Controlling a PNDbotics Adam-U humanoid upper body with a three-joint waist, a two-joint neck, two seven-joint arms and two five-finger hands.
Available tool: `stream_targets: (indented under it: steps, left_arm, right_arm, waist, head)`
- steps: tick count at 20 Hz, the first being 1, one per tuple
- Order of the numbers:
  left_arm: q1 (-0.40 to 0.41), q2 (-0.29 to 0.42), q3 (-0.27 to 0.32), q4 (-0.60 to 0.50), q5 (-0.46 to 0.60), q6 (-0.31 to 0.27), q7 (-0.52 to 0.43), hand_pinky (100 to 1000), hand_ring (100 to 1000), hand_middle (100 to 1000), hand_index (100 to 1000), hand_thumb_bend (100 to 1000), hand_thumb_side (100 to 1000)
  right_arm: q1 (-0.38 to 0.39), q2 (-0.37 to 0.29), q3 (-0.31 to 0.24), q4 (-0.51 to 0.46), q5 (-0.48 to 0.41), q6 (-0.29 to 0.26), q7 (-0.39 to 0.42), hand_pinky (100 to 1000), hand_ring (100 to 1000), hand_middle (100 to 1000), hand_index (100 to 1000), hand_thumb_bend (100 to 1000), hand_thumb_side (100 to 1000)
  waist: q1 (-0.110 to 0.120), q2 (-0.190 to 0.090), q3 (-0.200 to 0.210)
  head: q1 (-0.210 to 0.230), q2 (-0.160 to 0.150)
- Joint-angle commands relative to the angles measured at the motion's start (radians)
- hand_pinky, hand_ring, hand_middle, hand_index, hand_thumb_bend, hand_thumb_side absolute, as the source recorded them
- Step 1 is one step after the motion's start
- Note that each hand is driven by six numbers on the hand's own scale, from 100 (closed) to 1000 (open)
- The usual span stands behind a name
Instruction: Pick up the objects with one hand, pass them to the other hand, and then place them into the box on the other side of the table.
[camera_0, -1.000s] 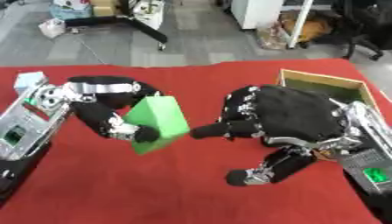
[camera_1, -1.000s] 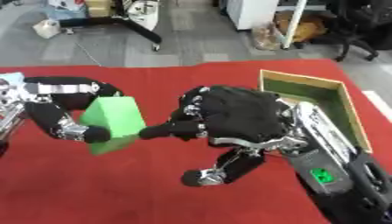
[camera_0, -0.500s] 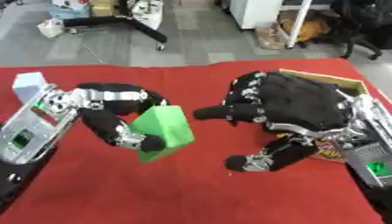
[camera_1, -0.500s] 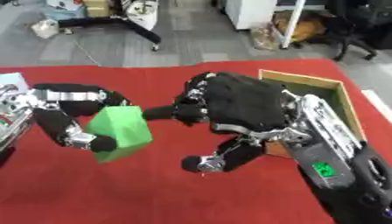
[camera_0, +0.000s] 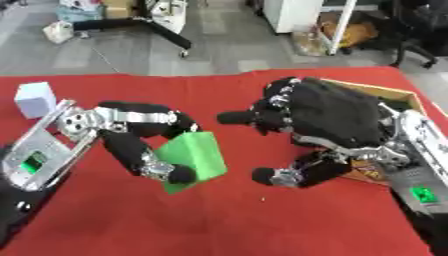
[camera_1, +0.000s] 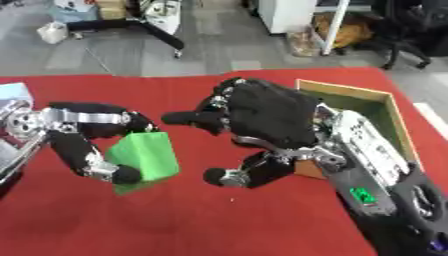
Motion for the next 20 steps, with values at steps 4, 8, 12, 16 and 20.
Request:
stream_targets:
  steps: [4, 8, 12, 16, 20]
  left_arm:
    - [-0.038, -0.007, -0.005, 0.001, -0.023, -0.009, 0.001, 728, 714, 642, 711, 367, 515]
    - [-0.042, -0.014, -0.003, 0.007, -0.041, -0.018, 0.001, 730, 714, 643, 712, 365, 511]
    - [-0.045, -0.022, 0.003, 0.013, -0.070, -0.036, 0.001, 731, 713, 642, 712, 365, 506]
    - [-0.047, -0.029, 0.004, 0.022, -0.090, -0.049, 0.001, 732, 713, 642, 713, 370, 506]
    - [-0.049, -0.031, 0.006, 0.024, -0.104, -0.057, 0.001, 733, 713, 642, 713, 369, 504]
  right_arm:
    - [-0.026, 0.010, 0.015, -0.019, 0.008, 0.008, 0.023, 539, 405, 401, 950, 422, 300]
    - [-0.027, 0.016, 0.020, -0.013, -0.011, 0.009, 0.051, 537, 404, 402, 951, 442, 322]
    - [-0.029, 0.025, 0.029, -0.008, -0.037, 0.010, 0.090, 532, 400, 398, 942, 486, 355]
    - [-0.033, 0.034, 0.030, -0.005, -0.070, 0.028, 0.130, 520, 384, 381, 930, 501, 373]
    - [-0.035, 0.039, 0.022, -0.007, -0.087, 0.065, 0.155, 509, 369, 360, 919, 519, 369]
  waist:
    - [0.006, -0.027, 0.001]
    - [0.005, -0.027, -0.001]
    - [0.004, -0.027, -0.002]
    - [0.005, -0.027, -0.004]
    - [0.004, -0.027, -0.006]
  head:
    - [-0.004, 0.003]
    - [-0.002, 0.003]
    - [-0.002, 0.005]
    - [-0.001, 0.005]
    - [0.000, 0.006]
